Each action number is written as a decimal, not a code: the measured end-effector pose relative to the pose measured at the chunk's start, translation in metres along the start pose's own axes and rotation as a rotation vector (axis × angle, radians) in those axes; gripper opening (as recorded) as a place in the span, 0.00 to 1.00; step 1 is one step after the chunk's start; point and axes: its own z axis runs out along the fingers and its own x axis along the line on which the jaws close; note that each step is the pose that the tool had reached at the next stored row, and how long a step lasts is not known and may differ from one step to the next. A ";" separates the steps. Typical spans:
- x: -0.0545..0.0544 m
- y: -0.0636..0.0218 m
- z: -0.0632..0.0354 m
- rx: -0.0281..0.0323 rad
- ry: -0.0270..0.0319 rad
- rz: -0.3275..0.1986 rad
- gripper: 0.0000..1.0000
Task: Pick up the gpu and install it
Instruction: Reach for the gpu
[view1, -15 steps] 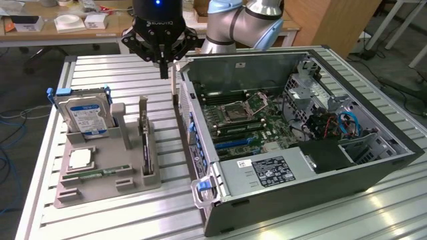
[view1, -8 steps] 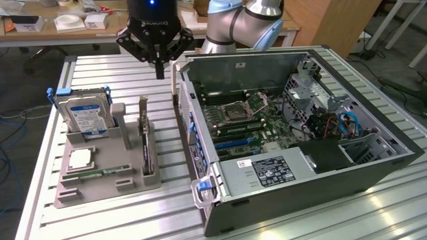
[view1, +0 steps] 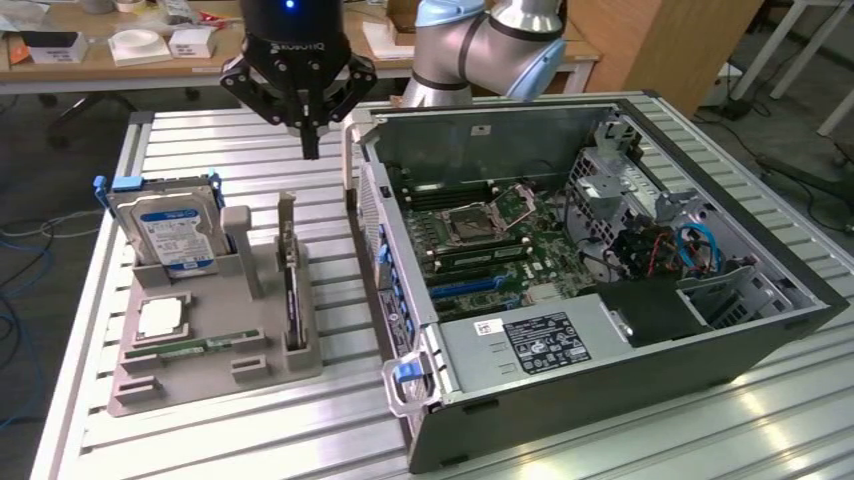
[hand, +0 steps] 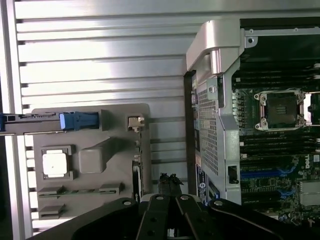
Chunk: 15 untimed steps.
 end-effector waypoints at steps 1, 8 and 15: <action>0.001 -0.0001 0.0000 0.0000 0.0000 0.000 0.10; 0.009 -0.0007 -0.0002 0.0001 0.0001 0.000 0.10; 0.017 -0.0012 -0.0003 0.0000 0.0000 0.000 0.10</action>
